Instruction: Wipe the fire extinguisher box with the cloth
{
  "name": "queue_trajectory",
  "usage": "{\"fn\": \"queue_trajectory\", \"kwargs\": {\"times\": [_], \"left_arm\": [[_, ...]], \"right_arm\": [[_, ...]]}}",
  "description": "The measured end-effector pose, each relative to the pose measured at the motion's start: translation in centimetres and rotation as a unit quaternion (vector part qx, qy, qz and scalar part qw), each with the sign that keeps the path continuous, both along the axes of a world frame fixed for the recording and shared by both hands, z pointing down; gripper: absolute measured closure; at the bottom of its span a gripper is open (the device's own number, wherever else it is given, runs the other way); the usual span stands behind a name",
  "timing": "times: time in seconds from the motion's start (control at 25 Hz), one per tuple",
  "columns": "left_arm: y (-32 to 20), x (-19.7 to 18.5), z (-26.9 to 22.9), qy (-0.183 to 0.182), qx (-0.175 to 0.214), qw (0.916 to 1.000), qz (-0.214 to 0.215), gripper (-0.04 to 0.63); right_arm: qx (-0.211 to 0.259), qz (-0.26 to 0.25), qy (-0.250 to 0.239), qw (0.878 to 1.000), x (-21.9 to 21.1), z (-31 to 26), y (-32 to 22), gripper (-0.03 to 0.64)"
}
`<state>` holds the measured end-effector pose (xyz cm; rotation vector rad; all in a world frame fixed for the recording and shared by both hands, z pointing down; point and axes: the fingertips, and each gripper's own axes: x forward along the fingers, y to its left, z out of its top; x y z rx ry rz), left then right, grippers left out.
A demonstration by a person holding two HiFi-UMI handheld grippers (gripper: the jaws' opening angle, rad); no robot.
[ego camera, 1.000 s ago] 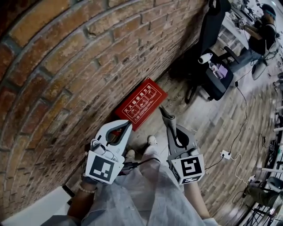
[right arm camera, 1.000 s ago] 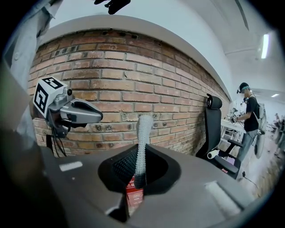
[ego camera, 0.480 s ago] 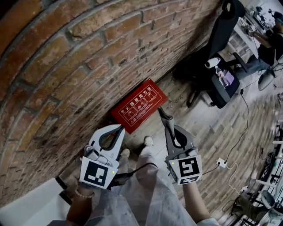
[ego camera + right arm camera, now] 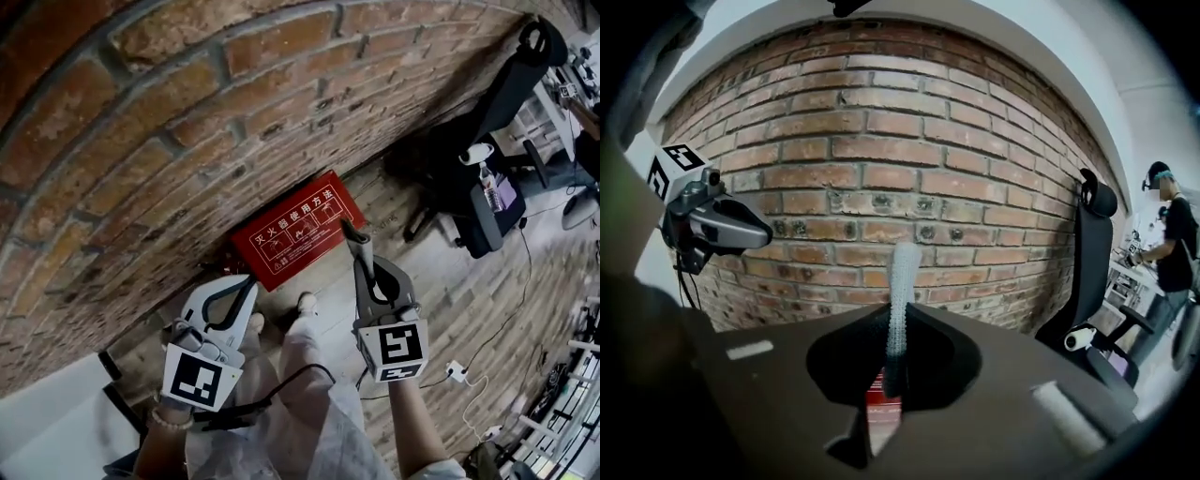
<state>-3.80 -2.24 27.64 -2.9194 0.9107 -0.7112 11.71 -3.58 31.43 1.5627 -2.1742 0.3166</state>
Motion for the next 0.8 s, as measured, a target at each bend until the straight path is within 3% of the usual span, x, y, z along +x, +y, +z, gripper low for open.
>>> {"fn": "queue_trajectory", "kwargs": {"times": [0.8], "left_arm": [[-3.2, 3.3, 8.5, -0.017, -0.026, 0.9994, -0.013, 0.598]], "right_arm": [[-0.044, -0.006, 0.047, 0.998, 5.7, 15.1, -11.9, 0.598]]}}
